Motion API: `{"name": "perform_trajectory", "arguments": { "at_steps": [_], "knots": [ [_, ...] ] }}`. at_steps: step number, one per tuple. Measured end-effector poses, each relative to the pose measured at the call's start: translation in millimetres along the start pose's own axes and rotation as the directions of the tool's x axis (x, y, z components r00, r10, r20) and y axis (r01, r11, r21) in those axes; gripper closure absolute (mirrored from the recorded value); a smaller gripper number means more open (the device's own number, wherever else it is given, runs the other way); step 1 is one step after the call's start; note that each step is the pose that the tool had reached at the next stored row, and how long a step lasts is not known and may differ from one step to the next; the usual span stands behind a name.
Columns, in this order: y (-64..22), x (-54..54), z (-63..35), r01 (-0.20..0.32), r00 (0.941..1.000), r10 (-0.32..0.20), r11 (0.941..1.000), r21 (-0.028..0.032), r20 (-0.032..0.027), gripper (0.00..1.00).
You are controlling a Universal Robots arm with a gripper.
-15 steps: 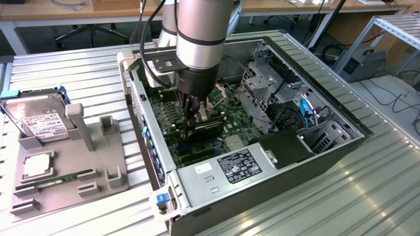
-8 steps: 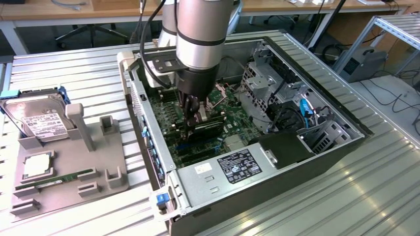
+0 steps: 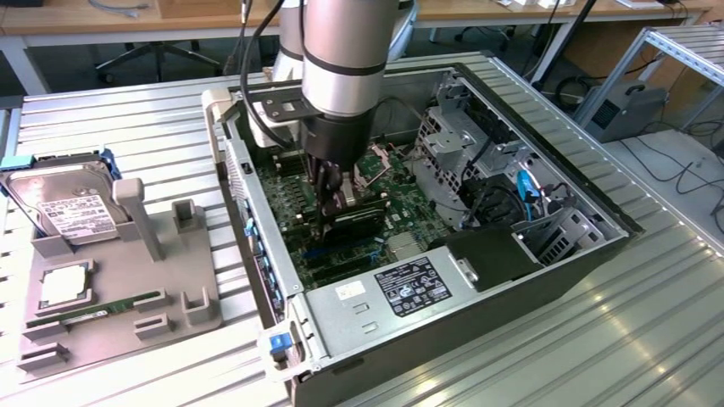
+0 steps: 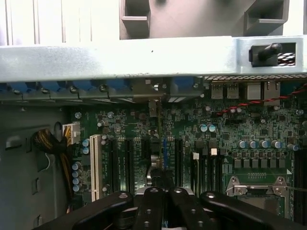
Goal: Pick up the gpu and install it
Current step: 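Press down on the gpu until it lock into place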
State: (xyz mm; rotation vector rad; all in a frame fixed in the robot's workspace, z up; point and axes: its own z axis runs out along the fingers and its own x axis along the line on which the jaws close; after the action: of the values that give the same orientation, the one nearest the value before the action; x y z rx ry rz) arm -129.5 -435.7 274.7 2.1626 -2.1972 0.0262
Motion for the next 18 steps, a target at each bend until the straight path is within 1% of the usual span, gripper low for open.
{"name": "perform_trajectory", "arguments": {
  "at_steps": [11, 13, 14, 15, 18],
  "knots": [
    [0.1, -1.1, 1.0, 0.000, 1.0000, 0.000, 1.0000, -0.0001, -0.0001, 0.89],
    [0.1, -1.1, 2.0, 0.000, 1.0000, 0.000, 1.0000, -0.0002, -0.0003, 0.89],
    [-0.1, -1.2, 3.7, 0.000, 1.0000, 0.000, 1.0000, 0.0006, 0.0008, 0.89],
    [0.0, -1.1, 3.9, 0.000, 1.0000, 0.000, 1.0000, -0.0001, -0.0003, 0.89],
    [0.0, -1.1, 4.8, 0.000, 1.0000, 0.000, 1.0000, -0.0004, -0.0006, 0.89]
  ]
}}
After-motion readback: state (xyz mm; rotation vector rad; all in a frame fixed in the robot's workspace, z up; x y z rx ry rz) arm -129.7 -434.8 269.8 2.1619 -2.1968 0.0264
